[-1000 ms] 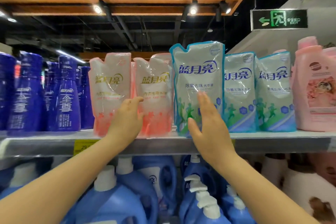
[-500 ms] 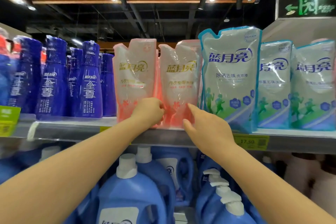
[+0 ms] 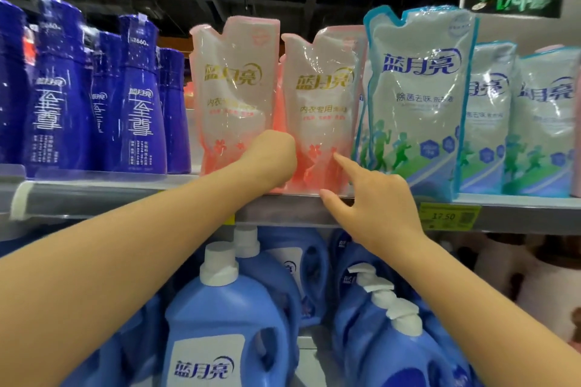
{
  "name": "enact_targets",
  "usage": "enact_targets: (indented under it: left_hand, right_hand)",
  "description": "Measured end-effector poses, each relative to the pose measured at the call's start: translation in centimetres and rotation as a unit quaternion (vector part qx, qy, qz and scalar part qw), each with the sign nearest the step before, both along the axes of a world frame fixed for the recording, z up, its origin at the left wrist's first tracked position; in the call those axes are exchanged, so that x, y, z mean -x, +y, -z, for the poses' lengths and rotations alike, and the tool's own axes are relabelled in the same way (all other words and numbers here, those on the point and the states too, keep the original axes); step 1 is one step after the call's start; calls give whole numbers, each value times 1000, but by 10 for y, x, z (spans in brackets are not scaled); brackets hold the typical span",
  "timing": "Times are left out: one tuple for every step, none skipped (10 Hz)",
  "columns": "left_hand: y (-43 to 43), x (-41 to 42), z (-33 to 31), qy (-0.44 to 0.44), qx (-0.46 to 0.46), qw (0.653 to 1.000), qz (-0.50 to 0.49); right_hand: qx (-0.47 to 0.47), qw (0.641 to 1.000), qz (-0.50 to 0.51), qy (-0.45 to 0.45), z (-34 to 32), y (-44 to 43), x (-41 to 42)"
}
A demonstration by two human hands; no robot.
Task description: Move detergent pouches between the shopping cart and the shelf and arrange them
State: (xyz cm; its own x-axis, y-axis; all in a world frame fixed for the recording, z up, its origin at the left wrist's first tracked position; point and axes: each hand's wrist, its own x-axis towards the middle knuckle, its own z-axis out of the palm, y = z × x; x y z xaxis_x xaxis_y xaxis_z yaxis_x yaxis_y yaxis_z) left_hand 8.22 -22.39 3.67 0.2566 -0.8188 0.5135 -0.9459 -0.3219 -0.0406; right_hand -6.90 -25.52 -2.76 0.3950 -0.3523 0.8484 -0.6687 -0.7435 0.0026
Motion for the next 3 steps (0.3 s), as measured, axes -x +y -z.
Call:
enact_targets:
  left_hand:
    - [5, -5, 1, 12, 23, 999, 23]
    - [14, -15, 4, 59, 80, 991, 85]
    - [32, -21, 6, 76, 170, 975, 120]
  right_hand:
    - [-8, 1000, 0, -3, 1, 1, 1]
    - [-66, 992, -85, -67, 4, 1, 6]
    - [-103, 964, -149, -196, 6, 6, 20]
